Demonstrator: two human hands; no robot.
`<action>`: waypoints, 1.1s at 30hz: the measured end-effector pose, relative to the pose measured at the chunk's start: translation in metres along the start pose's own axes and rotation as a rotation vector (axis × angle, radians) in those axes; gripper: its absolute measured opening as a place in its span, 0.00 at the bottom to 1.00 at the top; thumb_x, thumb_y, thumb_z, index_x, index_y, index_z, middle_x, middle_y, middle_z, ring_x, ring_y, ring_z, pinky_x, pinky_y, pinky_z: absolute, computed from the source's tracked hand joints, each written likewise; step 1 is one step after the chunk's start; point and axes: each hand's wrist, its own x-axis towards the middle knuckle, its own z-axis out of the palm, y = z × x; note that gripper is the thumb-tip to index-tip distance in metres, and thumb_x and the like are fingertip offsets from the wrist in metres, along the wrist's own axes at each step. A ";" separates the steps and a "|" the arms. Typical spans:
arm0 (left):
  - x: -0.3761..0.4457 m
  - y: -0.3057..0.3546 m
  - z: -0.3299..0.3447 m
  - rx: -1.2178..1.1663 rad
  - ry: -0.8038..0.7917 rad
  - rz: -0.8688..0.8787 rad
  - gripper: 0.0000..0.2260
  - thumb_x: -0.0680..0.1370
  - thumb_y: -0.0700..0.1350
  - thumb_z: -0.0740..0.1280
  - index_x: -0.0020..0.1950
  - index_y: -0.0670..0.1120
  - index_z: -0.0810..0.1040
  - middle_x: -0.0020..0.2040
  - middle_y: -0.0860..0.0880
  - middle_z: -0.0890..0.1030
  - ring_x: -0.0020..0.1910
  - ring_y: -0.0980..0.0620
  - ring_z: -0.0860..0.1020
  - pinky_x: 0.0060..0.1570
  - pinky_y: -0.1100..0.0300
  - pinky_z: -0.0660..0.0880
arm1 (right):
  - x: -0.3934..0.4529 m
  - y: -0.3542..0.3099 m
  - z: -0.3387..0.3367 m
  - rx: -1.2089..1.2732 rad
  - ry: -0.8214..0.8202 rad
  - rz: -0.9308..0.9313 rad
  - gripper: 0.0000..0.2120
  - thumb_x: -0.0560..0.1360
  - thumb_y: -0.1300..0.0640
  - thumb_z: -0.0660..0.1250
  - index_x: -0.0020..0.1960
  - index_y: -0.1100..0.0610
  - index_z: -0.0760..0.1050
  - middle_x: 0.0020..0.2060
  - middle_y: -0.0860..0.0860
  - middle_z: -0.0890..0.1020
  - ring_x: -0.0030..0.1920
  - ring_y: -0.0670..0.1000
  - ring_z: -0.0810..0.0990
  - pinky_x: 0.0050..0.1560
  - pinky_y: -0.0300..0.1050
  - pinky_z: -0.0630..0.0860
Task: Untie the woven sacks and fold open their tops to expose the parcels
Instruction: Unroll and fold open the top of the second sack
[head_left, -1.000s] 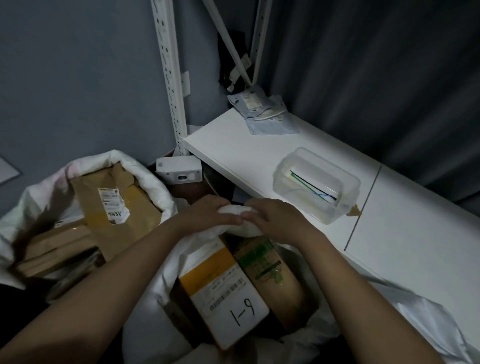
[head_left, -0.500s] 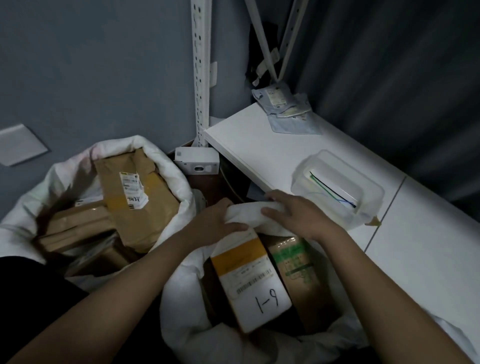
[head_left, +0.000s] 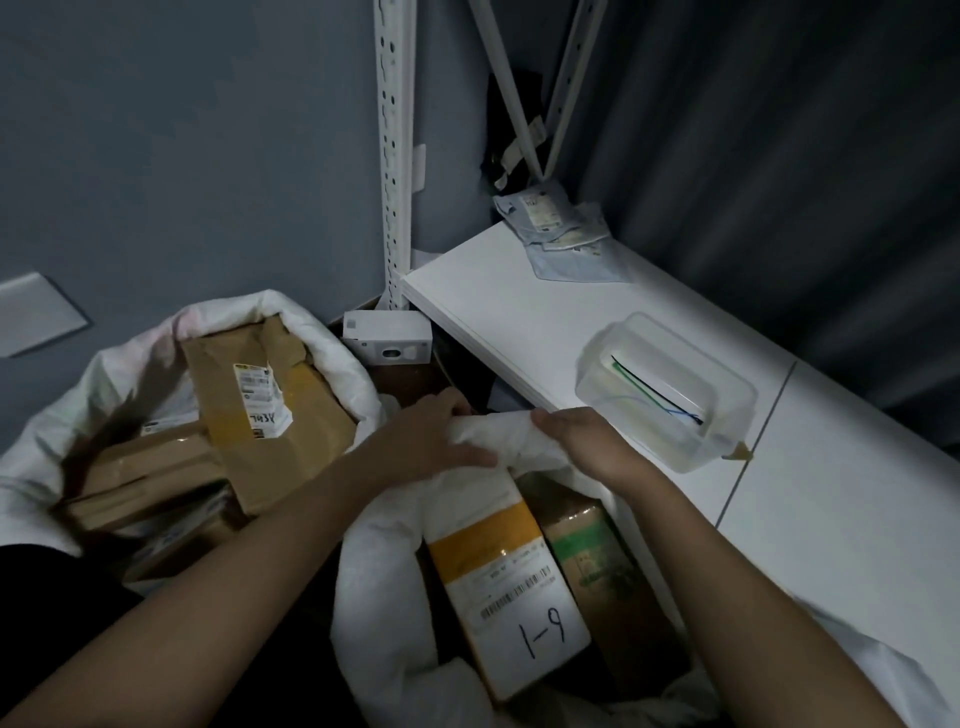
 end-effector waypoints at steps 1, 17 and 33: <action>-0.001 -0.003 0.004 0.108 0.065 0.091 0.28 0.65 0.70 0.64 0.53 0.49 0.72 0.47 0.52 0.73 0.47 0.53 0.73 0.44 0.59 0.69 | 0.001 -0.003 0.001 0.084 -0.040 0.092 0.15 0.79 0.53 0.64 0.36 0.55 0.79 0.32 0.47 0.80 0.38 0.47 0.79 0.36 0.34 0.71; 0.009 0.009 0.028 0.239 -0.002 0.283 0.19 0.77 0.64 0.52 0.47 0.50 0.70 0.41 0.52 0.74 0.46 0.47 0.77 0.44 0.53 0.69 | -0.005 0.004 0.010 0.093 -0.042 0.165 0.18 0.80 0.49 0.61 0.61 0.61 0.77 0.58 0.57 0.80 0.55 0.54 0.79 0.55 0.41 0.74; 0.062 0.022 0.051 0.277 0.183 0.406 0.27 0.77 0.58 0.47 0.56 0.47 0.81 0.55 0.45 0.80 0.57 0.44 0.74 0.63 0.53 0.54 | -0.043 0.053 -0.017 0.215 0.188 0.069 0.13 0.79 0.53 0.63 0.63 0.54 0.74 0.52 0.47 0.80 0.53 0.45 0.77 0.53 0.35 0.70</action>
